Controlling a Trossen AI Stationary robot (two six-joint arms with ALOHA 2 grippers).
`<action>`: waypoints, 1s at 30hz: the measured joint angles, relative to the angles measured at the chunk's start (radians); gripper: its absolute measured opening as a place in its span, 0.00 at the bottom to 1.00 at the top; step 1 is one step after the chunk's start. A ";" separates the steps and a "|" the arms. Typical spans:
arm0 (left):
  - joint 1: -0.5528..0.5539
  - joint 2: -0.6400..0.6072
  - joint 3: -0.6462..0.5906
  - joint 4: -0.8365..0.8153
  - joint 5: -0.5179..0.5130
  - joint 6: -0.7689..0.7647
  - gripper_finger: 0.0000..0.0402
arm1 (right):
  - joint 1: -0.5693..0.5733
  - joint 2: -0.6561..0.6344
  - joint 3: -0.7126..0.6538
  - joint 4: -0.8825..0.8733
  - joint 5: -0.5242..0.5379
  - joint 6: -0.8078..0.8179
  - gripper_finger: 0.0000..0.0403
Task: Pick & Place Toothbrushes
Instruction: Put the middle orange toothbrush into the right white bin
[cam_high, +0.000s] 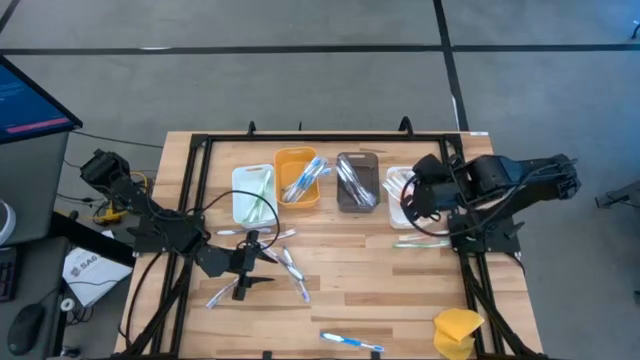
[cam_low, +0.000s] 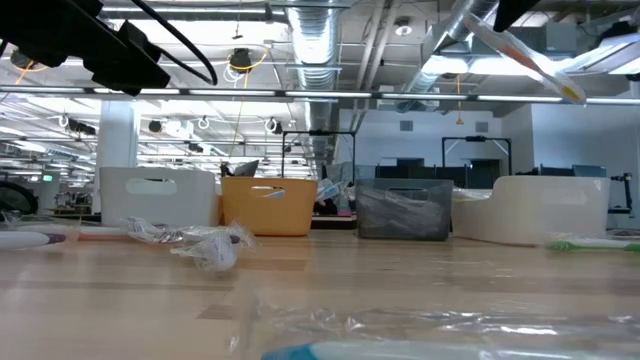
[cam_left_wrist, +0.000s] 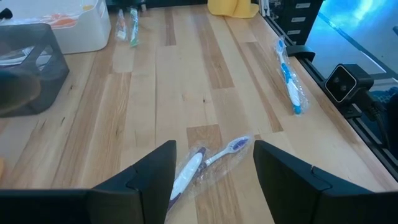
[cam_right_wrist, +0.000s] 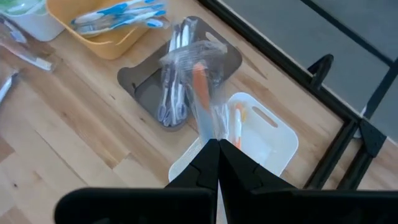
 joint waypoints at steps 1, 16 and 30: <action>0.000 0.000 0.000 0.000 0.000 0.000 0.52 | -0.007 -0.001 -0.003 0.000 -0.002 0.017 0.00; 0.000 0.000 0.000 0.001 0.000 0.000 0.52 | -0.164 -0.001 -0.147 0.004 -0.070 0.050 0.00; 0.000 0.000 0.000 0.000 0.000 0.000 0.52 | -0.265 -0.001 -0.255 0.113 -0.102 -0.008 0.00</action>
